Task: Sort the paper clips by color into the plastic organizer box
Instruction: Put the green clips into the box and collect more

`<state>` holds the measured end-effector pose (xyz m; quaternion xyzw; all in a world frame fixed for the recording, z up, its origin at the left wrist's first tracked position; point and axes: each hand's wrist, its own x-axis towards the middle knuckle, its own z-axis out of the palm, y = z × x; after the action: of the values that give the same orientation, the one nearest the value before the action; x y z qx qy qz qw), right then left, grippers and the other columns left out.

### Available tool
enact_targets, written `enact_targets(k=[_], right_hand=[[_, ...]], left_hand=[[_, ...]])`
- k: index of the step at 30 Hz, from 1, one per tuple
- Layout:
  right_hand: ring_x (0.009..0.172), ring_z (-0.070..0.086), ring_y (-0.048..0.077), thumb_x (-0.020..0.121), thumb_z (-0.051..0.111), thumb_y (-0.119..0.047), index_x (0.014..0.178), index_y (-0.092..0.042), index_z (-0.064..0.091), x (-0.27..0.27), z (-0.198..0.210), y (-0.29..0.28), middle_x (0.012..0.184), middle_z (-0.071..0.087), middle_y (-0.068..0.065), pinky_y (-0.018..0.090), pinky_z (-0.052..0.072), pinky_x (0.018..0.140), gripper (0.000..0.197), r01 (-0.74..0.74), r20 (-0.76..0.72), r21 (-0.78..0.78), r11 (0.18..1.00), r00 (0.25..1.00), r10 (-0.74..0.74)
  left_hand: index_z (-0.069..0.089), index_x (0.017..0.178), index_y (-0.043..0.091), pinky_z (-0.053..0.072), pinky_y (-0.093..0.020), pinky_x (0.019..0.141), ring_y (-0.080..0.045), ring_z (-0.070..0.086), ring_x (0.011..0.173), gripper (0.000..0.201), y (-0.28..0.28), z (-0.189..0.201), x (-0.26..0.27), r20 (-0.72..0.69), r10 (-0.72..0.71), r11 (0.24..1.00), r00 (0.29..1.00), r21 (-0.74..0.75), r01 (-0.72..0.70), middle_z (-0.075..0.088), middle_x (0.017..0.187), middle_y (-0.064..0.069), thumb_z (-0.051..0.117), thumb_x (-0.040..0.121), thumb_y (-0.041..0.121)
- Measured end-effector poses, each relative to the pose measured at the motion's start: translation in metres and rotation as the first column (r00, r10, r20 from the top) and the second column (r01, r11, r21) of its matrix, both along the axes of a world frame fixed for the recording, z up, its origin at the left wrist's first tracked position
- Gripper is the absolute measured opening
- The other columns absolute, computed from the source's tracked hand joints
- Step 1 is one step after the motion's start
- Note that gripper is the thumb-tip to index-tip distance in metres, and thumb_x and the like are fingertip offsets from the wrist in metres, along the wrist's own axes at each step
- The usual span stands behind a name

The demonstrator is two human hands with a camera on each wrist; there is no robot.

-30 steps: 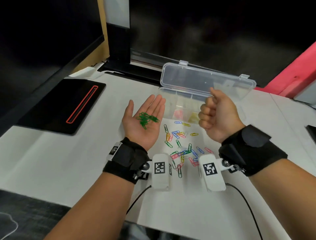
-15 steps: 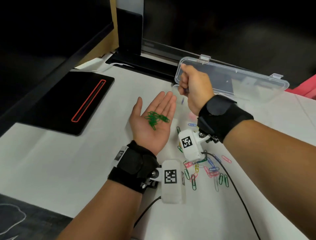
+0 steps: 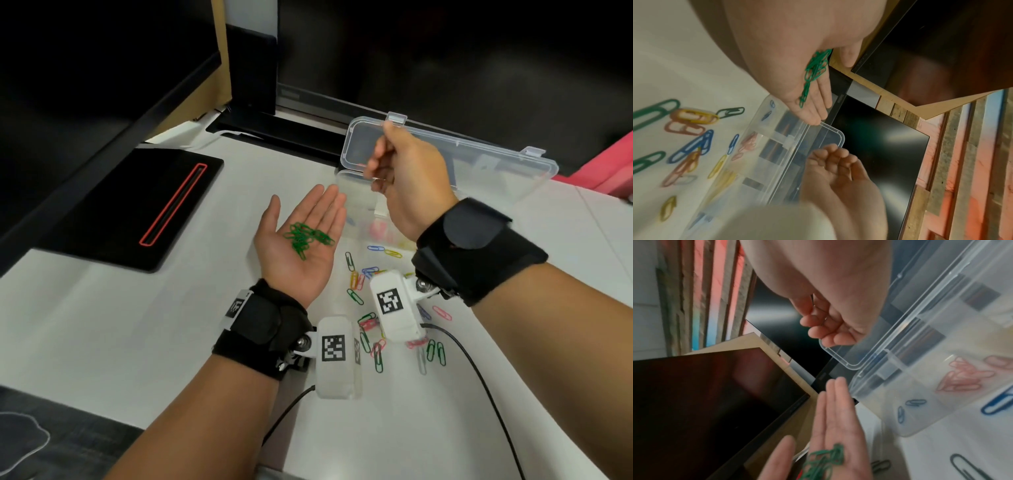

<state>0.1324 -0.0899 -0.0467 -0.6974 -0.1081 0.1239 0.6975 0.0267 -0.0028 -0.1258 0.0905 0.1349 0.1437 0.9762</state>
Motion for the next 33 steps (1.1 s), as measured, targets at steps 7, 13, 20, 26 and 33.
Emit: enact_targets(k=[7, 13, 20, 26, 33], right_hand=[[0.049, 0.032, 0.012, 0.098, 0.045, -0.039, 0.064, -0.019, 0.047, -0.017, 0.016, -0.03, 0.055, 0.031, -0.003, 0.025, 0.026, 0.05, 0.04, -0.016, -0.199, 0.198, 0.98, 0.978, 0.057], [0.045, 0.038, 0.013, 0.095, 0.053, -0.027, 0.064, -0.016, 0.056, -0.05, 0.009, -0.039, 0.052, 0.043, -0.002, 0.025, 0.032, 0.048, 0.033, -0.19, -0.049, -0.142, 0.972, 0.982, 0.185], [0.122, 0.055, 0.023, 0.089, 0.049, 0.003, 0.131, -0.022, 0.059, -0.065, -0.034, -0.032, 0.134, 0.06, 0.001, 0.029, 0.042, 0.102, 0.05, -0.099, 0.146, -0.955, 0.279, 0.661, 0.736], [0.095, 0.065, 0.029, 0.086, 0.061, -0.011, 0.108, -0.022, 0.074, -0.058, -0.049, -0.023, 0.109, 0.071, 0.006, 0.032, 0.053, 0.081, 0.027, 0.004, 0.166, -0.98, 0.199, 0.568, 0.806], [0.082, 0.063, 0.032, 0.087, 0.053, -0.008, 0.1, -0.016, 0.069, -0.064, -0.049, -0.02, 0.097, 0.066, 0.009, 0.032, 0.051, 0.063, 0.022, 0.145, 0.139, -0.986, 0.078, 0.475, 0.869]], left_hand=[[0.055, 0.126, -0.008, 0.042, -0.042, 0.108, -0.036, 0.059, 0.119, 0.06, -0.001, 0.001, -0.004, -0.016, 0.034, 0.999, 0.999, 0.022, -0.034, 0.062, 0.125, -0.025, 0.045, 0.097, 0.043], [0.056, 0.125, -0.008, 0.041, -0.042, 0.108, -0.036, 0.058, 0.12, 0.059, 0.0, 0.001, -0.012, -0.015, 0.06, 0.998, 0.998, 0.024, -0.06, 0.062, 0.125, -0.026, 0.045, 0.097, 0.043], [0.053, 0.129, -0.008, 0.042, -0.043, 0.107, -0.038, 0.06, 0.117, 0.059, 0.004, 0.003, -0.019, 0.018, 0.113, 0.994, 0.993, -0.007, -0.113, 0.061, 0.126, -0.027, 0.045, 0.097, 0.041], [0.051, 0.13, -0.009, 0.042, -0.043, 0.108, -0.038, 0.06, 0.117, 0.06, 0.007, 0.002, -0.021, 0.026, 0.131, 0.991, 0.991, -0.03, -0.131, 0.06, 0.126, -0.028, 0.046, 0.097, 0.041], [0.052, 0.129, -0.009, 0.041, -0.043, 0.109, -0.038, 0.06, 0.118, 0.06, 0.008, 0.002, -0.019, 0.018, 0.108, 0.994, 0.994, -0.032, -0.107, 0.06, 0.126, -0.027, 0.046, 0.097, 0.042]])
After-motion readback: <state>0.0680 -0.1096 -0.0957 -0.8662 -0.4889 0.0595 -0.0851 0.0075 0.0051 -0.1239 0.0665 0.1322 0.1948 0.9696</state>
